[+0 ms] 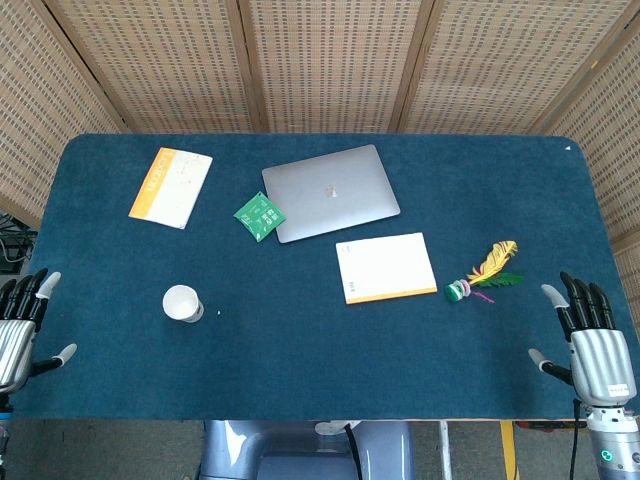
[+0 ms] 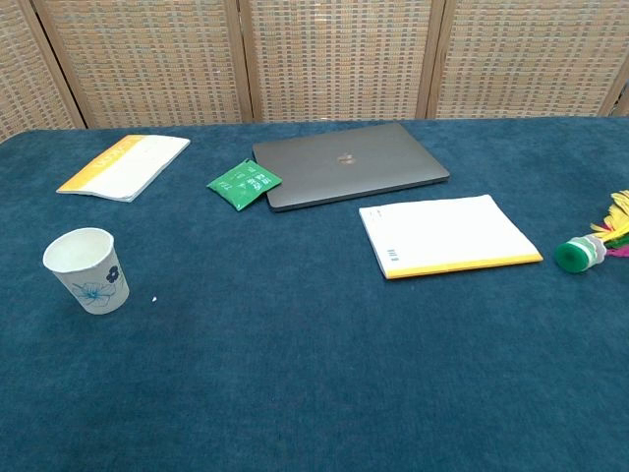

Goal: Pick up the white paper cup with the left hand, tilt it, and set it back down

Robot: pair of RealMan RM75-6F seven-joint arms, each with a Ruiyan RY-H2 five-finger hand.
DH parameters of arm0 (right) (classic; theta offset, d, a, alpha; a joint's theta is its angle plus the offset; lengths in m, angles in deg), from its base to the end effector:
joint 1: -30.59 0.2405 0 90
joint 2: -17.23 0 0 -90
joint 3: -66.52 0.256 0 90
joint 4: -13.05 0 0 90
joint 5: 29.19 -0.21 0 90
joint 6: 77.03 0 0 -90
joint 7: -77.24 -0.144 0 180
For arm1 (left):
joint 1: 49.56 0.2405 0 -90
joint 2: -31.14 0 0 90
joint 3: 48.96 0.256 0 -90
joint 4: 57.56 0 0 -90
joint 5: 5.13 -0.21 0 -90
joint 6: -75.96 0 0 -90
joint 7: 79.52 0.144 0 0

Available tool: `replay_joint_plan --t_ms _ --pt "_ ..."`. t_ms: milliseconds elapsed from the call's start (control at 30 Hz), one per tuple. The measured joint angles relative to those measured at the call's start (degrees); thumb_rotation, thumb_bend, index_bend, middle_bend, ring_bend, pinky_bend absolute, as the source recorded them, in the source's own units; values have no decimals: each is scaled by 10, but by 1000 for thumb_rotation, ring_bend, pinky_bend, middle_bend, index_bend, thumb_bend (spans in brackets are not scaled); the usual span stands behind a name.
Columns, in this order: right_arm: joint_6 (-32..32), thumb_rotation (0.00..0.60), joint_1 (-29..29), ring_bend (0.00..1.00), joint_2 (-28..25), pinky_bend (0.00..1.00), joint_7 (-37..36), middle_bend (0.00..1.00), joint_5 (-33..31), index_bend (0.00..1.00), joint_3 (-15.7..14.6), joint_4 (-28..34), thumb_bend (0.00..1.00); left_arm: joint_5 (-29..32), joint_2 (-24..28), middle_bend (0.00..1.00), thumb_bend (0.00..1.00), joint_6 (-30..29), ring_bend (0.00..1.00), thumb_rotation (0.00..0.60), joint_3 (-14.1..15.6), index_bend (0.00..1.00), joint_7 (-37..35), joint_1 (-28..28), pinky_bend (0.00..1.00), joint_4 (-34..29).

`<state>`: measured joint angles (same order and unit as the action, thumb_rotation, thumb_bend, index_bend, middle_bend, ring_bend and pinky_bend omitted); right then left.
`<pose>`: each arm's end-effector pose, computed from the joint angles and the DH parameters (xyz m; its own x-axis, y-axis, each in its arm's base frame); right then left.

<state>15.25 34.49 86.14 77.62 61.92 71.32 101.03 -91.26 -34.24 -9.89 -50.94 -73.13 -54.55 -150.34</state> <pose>-0.3002 -0.1813 0.1555 0.3858 0.1499 0.9103 -0.9133 -0.0778 0.3999 -0.3073 0.1782 0.1508 0.4703 0.0039 0.8825 0.8824 -0.0156 -0.4702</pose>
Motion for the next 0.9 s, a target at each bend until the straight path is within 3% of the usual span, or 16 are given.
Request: replay_joint_plan --t_ms 900 --pt "-15 600 3 0 -1 0 7 0 -6 0 -3 4 148 5 3 0 193 17 0 600 3 0 -2 -5 0 -5"
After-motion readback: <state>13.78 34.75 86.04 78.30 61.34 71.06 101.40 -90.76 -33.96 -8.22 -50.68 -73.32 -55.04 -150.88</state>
